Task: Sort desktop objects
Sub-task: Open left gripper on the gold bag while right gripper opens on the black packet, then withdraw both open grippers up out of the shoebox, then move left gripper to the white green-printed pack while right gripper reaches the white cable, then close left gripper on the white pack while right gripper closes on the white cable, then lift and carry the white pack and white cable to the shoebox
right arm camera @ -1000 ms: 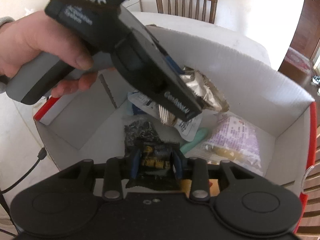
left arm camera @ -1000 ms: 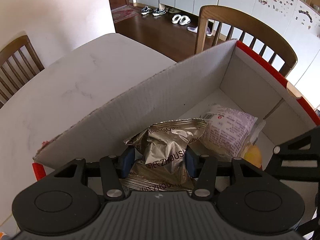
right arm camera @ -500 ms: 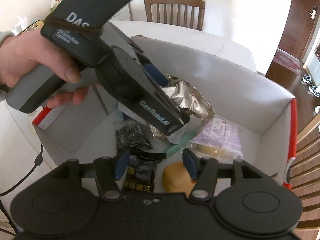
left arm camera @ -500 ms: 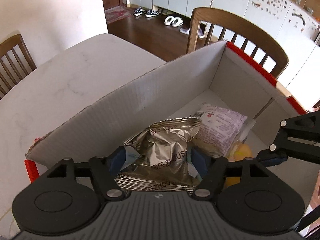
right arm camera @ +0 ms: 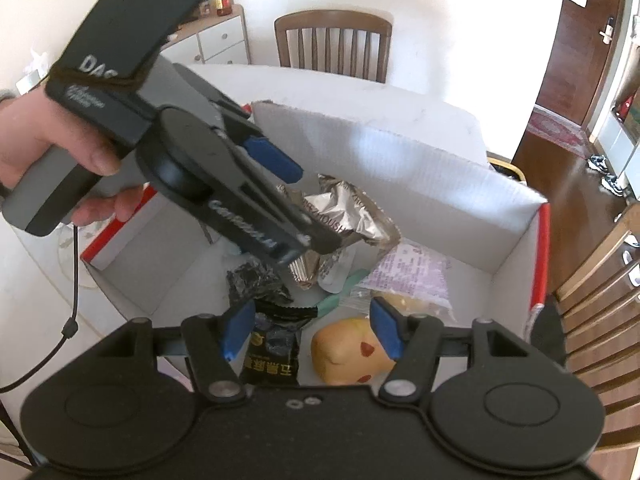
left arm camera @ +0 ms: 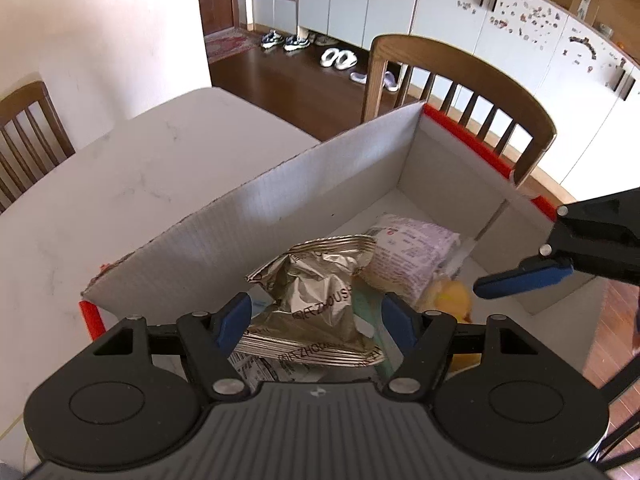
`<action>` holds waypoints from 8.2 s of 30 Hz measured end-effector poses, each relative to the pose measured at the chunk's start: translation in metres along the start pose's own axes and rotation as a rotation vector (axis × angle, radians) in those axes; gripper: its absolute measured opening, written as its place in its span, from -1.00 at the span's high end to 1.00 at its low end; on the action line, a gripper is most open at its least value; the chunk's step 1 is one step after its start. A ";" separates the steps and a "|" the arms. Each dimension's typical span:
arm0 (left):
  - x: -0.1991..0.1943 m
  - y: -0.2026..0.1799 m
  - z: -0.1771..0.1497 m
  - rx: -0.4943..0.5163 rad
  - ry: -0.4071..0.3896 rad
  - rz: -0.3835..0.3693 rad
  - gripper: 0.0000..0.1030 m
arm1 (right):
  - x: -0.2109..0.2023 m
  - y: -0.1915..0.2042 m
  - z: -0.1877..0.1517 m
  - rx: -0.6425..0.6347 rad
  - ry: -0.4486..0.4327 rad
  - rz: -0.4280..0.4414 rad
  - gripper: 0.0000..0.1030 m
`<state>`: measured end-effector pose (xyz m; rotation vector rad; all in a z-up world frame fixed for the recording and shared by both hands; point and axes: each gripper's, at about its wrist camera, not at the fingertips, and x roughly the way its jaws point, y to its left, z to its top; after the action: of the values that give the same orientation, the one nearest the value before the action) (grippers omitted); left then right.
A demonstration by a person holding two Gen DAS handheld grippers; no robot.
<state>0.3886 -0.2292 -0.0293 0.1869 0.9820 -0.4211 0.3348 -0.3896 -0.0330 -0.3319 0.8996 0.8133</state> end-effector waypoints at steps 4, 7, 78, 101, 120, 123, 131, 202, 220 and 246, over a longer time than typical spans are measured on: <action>-0.016 -0.007 -0.004 0.011 -0.019 0.004 -0.38 | -0.009 -0.003 -0.001 0.022 -0.021 -0.011 -0.24; -0.024 -0.010 -0.006 0.016 -0.030 0.009 -0.38 | -0.015 -0.006 -0.003 0.039 -0.037 -0.022 -0.27; -0.192 0.043 -0.158 -0.121 -0.287 0.026 -0.96 | -0.059 0.114 -0.001 0.301 -0.279 -0.320 -0.84; -0.222 0.154 -0.225 -0.201 -0.303 0.100 -0.99 | -0.014 0.227 0.037 0.262 -0.300 -0.285 -0.84; -0.188 0.230 -0.258 -0.201 -0.271 0.157 -0.99 | 0.048 0.287 0.062 0.203 -0.260 -0.197 -0.84; -0.180 0.238 -0.260 -0.203 -0.266 0.155 -0.99 | 0.057 0.296 0.064 0.193 -0.252 -0.194 -0.84; -0.160 0.253 -0.262 -0.183 -0.256 0.160 -0.99 | 0.089 0.320 0.066 0.135 -0.222 -0.174 -0.84; -0.092 0.274 -0.253 -0.255 -0.232 0.031 -0.58 | 0.177 0.342 0.058 0.020 -0.113 -0.122 -0.48; -0.103 0.245 -0.249 -0.304 -0.217 -0.024 0.11 | 0.121 0.313 0.037 0.094 -0.125 -0.198 -0.48; -0.172 0.193 -0.246 -0.379 -0.248 -0.138 0.30 | 0.034 0.283 0.029 0.126 -0.209 -0.266 -0.48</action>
<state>0.2000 0.0735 -0.0265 -0.2716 0.8144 -0.3659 0.1520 -0.1695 -0.0231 -0.2445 0.6897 0.5321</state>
